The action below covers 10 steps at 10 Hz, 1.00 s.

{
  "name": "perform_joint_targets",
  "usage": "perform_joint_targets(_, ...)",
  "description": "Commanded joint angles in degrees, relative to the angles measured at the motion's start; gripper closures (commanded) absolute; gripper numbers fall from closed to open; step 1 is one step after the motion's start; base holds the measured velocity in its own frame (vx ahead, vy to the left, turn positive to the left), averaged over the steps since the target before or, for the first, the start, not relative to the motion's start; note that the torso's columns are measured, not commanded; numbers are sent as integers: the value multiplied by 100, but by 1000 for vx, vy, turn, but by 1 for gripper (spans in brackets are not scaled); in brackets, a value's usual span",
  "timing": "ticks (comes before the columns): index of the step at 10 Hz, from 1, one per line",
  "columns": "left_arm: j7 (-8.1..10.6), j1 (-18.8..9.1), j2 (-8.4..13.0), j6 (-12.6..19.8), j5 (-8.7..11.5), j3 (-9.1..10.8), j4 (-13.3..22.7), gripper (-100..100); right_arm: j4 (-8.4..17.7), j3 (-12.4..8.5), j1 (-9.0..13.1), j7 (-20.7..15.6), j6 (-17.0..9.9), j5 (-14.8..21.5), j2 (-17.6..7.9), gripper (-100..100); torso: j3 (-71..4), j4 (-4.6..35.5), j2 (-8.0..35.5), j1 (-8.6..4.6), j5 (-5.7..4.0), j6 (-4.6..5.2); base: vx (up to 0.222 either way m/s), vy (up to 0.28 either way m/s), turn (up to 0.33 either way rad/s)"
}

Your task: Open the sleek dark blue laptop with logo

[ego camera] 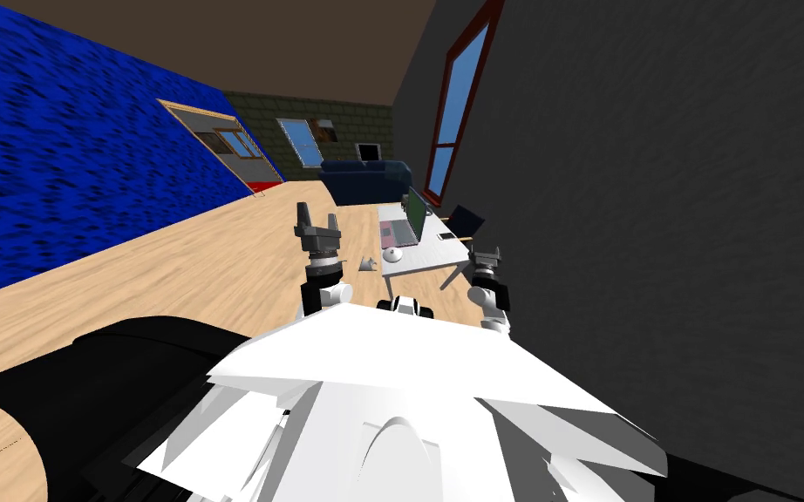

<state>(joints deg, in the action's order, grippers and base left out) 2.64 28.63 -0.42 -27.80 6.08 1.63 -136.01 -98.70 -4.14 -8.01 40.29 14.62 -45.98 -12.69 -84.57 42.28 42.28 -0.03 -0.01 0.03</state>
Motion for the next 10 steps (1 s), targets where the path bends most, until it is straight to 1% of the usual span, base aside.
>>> perform_joint_targets(1,0,0,0,0,0,0,0,0,392,128,329,443,-133,-437,58,-100,0,0,0,3,1,-4,35,-83,165)
perform_joint_targets(2,0,-1,0,0,0,0,0,0,451,128,329,530,-133,-463,58,-100,0,1,-1,2,1,-6,22,-60,68)
perform_joint_targets(4,0,-1,0,0,0,0,0,0,834,268,632,877,-247,-837,97,-100,3,2,4,10,3,-4,31,-52,132)
perform_joint_targets(5,0,0,0,0,0,0,0,0,843,268,632,944,-247,-853,97,-100,-2,0,-5,5,2,-6,39,-41,73)
perform_joint_targets(7,0,0,0,0,0,-1,0,0,1201,420,930,1303,-355,-1212,137,-100,1,1,1,7,2,-4,37,-35,134)
perform_joint_targets(8,0,0,0,0,0,-1,0,0,1211,420,930,1315,-355,-1212,137,-100,-1,0,-2,6,2,-5,39,-33,74)
perform_joint_targets(10,0,0,0,0,0,-1,0,0,1531,577,1214,1645,-455,-1538,193,-100,3,1,4,3,1,-4,30,-36,135)
